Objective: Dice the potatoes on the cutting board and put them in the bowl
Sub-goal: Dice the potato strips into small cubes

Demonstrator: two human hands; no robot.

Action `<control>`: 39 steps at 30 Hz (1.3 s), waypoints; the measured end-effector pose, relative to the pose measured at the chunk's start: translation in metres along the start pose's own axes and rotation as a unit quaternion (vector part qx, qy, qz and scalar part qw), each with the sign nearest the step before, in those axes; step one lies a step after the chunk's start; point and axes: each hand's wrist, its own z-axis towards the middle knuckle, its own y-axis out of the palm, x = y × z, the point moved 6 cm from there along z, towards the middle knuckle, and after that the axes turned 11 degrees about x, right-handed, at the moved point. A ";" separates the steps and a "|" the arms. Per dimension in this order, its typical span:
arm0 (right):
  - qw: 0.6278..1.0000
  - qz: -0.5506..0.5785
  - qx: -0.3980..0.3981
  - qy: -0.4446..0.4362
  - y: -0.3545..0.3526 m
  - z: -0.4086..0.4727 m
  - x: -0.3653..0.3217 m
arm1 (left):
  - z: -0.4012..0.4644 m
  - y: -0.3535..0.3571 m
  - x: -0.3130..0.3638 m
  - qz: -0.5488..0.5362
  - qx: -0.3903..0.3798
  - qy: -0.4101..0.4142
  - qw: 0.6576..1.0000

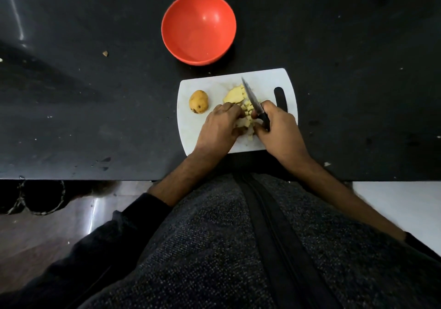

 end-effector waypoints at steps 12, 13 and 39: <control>0.997 -0.047 -0.006 -0.063 0.010 -0.005 0.000 | 0.000 -0.007 -0.011 0.008 0.015 -0.003 1.000; 0.995 -0.062 -0.015 -0.082 0.013 -0.006 -0.003 | -0.001 -0.006 -0.011 0.024 0.014 0.002 1.000; 1.000 -0.001 0.019 -0.003 0.003 0.006 0.007 | 0.002 -0.014 -0.005 -0.097 0.024 -0.027 0.995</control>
